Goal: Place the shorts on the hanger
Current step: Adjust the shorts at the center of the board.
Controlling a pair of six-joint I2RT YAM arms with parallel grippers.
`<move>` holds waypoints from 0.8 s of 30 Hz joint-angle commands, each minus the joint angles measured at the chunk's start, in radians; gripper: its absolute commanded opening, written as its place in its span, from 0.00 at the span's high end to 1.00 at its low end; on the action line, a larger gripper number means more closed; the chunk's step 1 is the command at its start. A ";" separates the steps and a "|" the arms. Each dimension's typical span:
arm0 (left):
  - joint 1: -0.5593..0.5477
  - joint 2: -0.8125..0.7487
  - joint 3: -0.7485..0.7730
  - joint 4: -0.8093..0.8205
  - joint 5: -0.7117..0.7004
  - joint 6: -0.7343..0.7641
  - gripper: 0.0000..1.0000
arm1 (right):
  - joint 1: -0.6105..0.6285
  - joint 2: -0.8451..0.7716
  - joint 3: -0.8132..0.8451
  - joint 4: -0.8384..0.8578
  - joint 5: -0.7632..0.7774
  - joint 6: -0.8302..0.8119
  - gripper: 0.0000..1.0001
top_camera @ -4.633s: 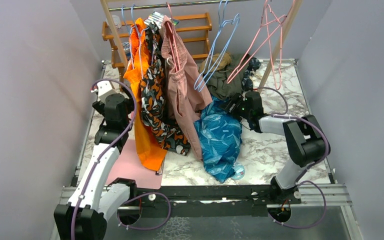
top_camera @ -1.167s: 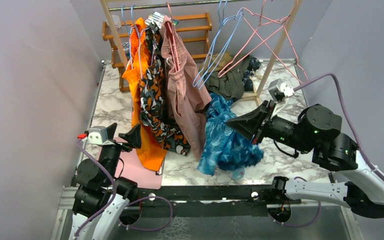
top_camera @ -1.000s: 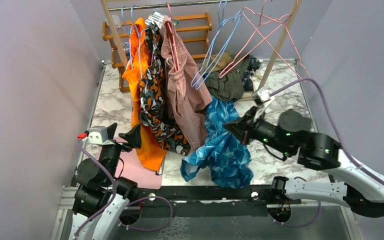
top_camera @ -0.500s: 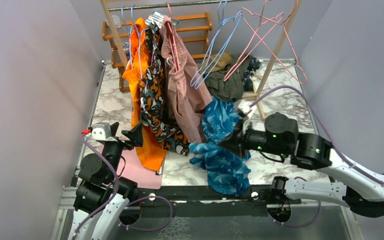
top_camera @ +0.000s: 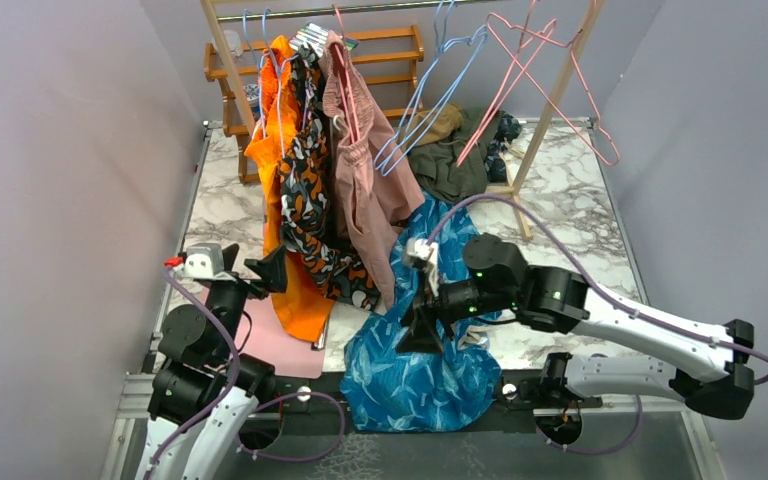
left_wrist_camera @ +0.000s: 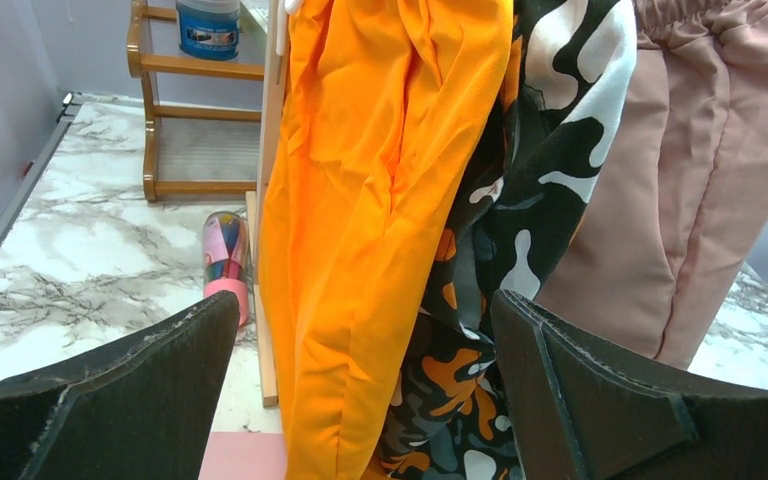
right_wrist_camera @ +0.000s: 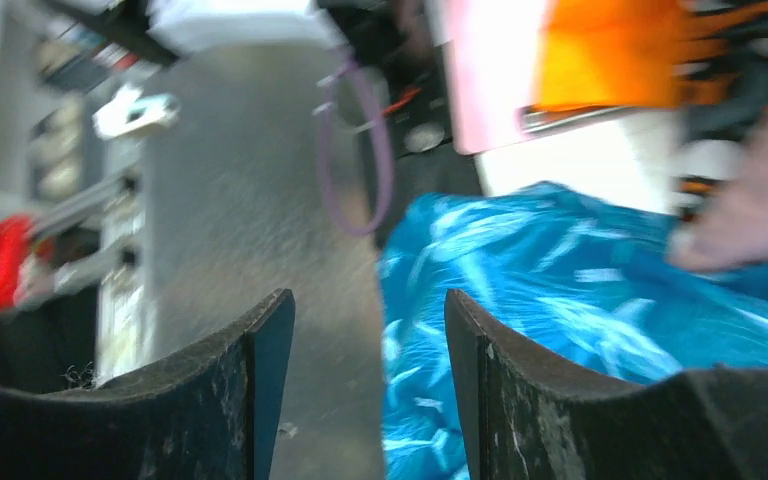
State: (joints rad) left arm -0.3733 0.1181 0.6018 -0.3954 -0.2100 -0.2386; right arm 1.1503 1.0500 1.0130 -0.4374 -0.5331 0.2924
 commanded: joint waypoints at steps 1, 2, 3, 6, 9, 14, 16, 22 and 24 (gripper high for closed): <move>0.004 0.021 0.000 0.012 -0.012 -0.004 0.01 | 0.001 -0.069 0.033 -0.122 0.568 -0.010 0.40; 0.005 0.025 0.000 0.013 -0.009 -0.004 0.01 | 0.001 -0.070 0.026 -0.159 0.698 0.018 0.40; 0.008 0.029 0.000 0.013 -0.006 -0.002 0.01 | 0.001 -0.072 0.015 -0.191 0.794 0.046 0.40; 0.012 0.046 0.001 0.018 0.004 -0.001 0.01 | -0.002 -0.075 -0.054 -0.219 0.945 0.133 0.40; 0.012 0.089 0.015 0.025 0.002 0.000 0.01 | -0.032 -0.063 -0.125 -0.224 0.994 0.252 0.39; 0.012 0.243 0.062 0.017 -0.024 -0.046 0.01 | -0.213 -0.079 -0.251 -0.136 0.861 0.388 0.35; 0.012 0.318 0.084 -0.006 -0.022 -0.072 0.01 | -0.275 -0.082 -0.290 -0.120 0.827 0.437 0.34; 0.012 0.384 0.081 -0.046 -0.001 -0.104 0.01 | -0.323 -0.166 -0.372 -0.146 0.925 0.555 0.32; 0.013 0.350 0.068 -0.043 -0.010 -0.106 0.01 | -0.385 -0.191 -0.407 -0.147 0.903 0.567 0.31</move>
State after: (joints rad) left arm -0.3668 0.5220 0.6670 -0.4213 -0.2127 -0.3180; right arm 0.8371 0.9157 0.6521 -0.5926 0.3283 0.7647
